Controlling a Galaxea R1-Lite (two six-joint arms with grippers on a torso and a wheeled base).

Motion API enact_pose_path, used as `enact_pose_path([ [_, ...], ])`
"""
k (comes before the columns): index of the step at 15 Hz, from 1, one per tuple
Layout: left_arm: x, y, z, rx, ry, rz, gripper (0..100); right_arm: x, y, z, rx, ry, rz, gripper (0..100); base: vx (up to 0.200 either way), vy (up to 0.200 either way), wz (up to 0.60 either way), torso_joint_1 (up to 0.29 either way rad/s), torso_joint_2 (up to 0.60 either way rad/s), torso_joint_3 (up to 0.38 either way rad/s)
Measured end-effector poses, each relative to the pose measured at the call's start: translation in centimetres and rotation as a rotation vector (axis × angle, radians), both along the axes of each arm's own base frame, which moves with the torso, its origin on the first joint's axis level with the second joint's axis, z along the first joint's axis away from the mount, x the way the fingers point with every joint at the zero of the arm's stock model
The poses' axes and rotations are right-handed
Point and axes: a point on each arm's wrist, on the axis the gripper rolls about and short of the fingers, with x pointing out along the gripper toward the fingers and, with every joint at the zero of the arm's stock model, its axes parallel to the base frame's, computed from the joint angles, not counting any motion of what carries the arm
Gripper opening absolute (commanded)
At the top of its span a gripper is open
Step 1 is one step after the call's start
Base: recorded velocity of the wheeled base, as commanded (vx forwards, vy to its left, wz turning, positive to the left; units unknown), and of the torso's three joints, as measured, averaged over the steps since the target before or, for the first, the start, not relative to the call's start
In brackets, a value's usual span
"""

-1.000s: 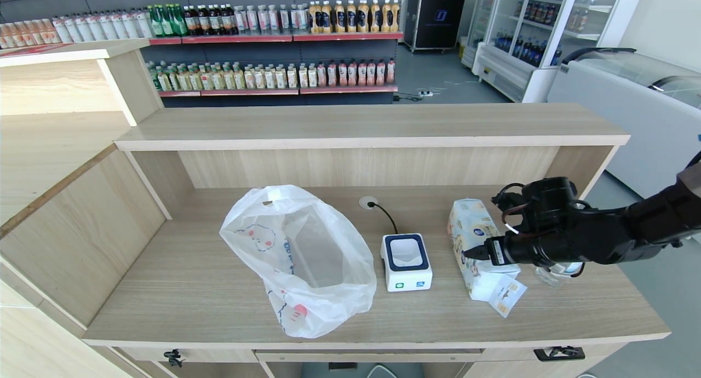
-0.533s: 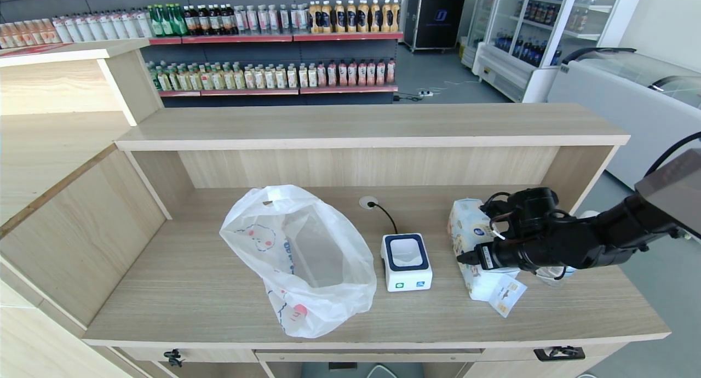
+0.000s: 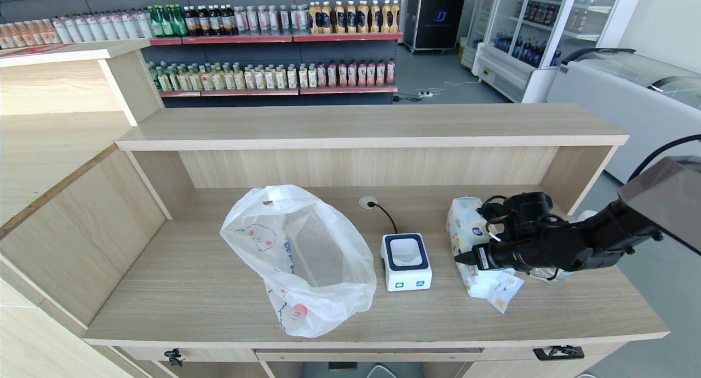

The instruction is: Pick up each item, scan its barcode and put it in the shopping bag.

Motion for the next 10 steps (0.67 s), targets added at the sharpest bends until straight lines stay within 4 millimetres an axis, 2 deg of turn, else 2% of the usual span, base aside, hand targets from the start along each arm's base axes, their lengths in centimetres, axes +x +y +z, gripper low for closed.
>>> enact_pose_path([
  [4,0.0,0.0,0.0,0.000,0.000,-0.001,100,-0.3,-0.1,0.1,-0.052,-0.008,0.047,0,0.000,0.000,0.00,0.000,0.00,0.000],
  [6,0.0,0.0,0.0,0.000,0.000,-0.001,100,-0.8,-0.1,0.9,-0.106,-0.035,0.111,0,0.000,0.000,0.00,0.000,0.00,0.000],
  [8,0.0,0.0,0.0,0.000,0.000,0.000,100,-1.7,-0.2,3.0,-0.141,-0.101,0.160,0,0.000,0.000,0.00,0.000,0.00,0.000],
  [10,0.0,0.0,0.0,0.000,0.000,0.000,100,-3.5,-0.2,5.5,-0.166,-0.180,0.220,0,0.000,0.000,0.00,0.000,0.00,0.000],
])
